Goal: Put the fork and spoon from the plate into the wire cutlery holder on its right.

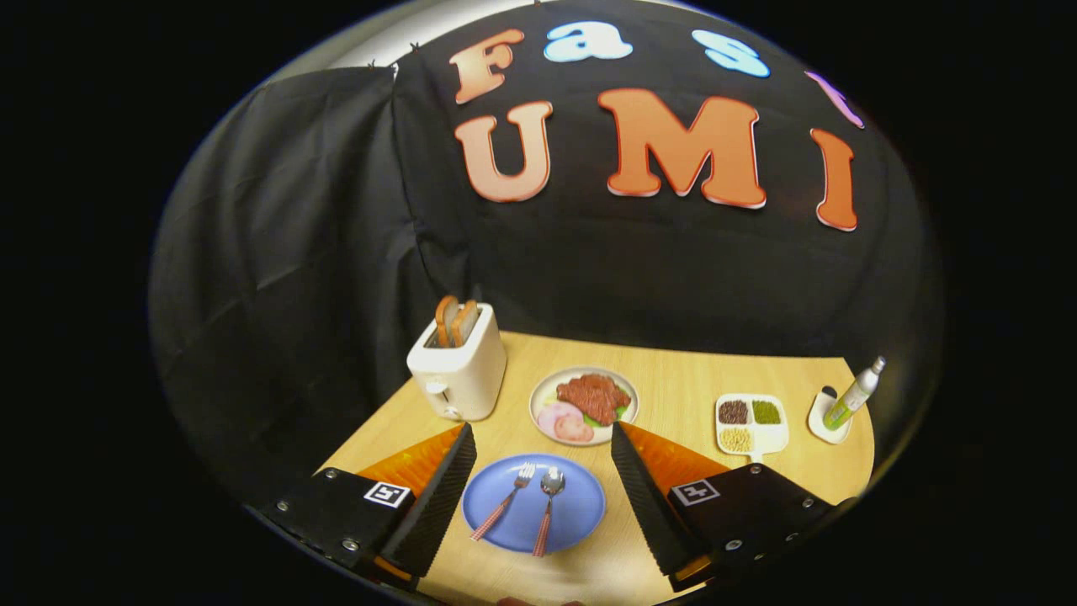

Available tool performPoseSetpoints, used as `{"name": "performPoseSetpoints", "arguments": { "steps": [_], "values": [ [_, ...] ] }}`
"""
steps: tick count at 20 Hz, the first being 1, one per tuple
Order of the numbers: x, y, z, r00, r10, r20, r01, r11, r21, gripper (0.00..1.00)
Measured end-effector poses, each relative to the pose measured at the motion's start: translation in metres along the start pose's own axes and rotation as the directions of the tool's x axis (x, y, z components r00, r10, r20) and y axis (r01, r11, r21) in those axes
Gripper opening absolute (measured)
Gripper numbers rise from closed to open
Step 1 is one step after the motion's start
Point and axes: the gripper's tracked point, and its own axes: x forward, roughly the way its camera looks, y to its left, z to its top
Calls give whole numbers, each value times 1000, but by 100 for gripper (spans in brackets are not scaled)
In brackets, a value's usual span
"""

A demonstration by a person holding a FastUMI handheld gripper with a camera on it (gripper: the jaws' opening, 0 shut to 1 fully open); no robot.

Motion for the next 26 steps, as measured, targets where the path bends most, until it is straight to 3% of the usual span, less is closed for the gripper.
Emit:
{"name": "performPoseSetpoints", "arguments": {
  "steps": [3,6,12,18,22,26],
  "values": [
    [25,8,-48,985,-2,-174,3,1000,5,97],
    [43,12,-72,965,-16,-263,16,1000,-2,96],
    [71,4,-137,858,-46,-511,22,998,-52,92],
    [79,10,-187,716,-43,-696,20,999,-41,73],
    [89,10,-201,683,-76,-727,34,997,-72,52],
    [86,6,-215,616,-113,-780,78,994,-83,34]
  ]
}}
